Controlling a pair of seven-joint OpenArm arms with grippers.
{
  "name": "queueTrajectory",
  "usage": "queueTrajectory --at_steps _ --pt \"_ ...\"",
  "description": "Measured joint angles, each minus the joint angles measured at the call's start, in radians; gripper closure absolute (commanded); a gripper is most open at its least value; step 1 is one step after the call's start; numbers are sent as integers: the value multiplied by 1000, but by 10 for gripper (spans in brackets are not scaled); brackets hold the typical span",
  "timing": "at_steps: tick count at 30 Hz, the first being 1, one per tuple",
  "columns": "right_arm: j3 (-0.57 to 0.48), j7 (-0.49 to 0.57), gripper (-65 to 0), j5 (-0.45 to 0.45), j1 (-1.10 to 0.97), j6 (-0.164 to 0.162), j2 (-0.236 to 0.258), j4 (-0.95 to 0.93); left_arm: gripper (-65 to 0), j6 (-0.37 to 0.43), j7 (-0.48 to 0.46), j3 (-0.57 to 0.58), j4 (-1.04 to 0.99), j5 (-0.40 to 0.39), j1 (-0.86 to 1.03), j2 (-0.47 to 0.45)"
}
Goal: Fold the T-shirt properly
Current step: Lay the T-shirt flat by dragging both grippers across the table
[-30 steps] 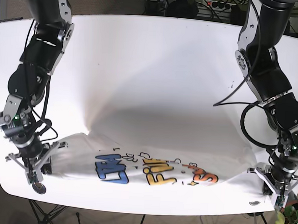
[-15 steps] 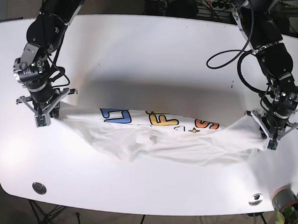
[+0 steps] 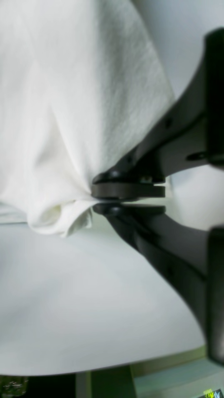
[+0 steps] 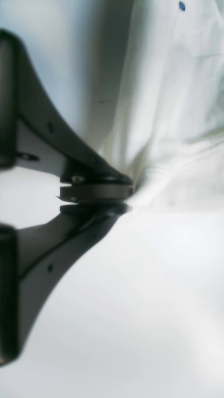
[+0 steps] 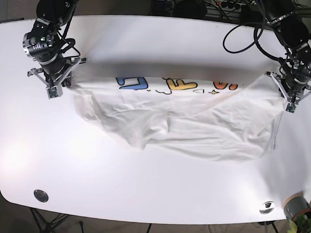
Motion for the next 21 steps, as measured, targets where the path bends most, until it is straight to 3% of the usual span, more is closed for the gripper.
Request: queueTrajectory --at_steps 11,21 --pt "-1 -3 -19 4 -64 4 -6 0 0 -3 0 -54 0 0 58 -1" --pt "1 0 -22 1 -119 3 -51 0 0 -3 1 -53 -1 3 50 -5"
